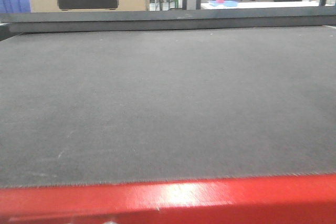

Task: Grab block from conveyor and place in blue bin
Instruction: 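Drive away from the conveyor holding both blocks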

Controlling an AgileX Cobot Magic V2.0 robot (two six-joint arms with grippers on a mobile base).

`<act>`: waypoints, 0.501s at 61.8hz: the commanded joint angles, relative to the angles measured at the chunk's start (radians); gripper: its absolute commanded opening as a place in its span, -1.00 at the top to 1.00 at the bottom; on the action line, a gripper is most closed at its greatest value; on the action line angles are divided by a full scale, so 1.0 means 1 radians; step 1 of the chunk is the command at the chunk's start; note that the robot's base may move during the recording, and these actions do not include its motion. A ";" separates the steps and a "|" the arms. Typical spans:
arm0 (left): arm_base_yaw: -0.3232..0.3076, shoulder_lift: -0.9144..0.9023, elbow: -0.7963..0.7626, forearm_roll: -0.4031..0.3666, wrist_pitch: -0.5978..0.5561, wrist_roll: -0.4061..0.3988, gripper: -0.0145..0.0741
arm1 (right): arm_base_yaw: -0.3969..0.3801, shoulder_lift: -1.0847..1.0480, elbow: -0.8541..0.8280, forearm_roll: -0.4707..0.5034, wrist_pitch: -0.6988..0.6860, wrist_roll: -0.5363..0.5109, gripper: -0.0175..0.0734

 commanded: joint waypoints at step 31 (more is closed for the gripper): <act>-0.003 -0.011 -0.002 0.002 -0.014 -0.009 0.92 | 0.006 -0.005 0.002 -0.002 -0.025 -0.008 0.97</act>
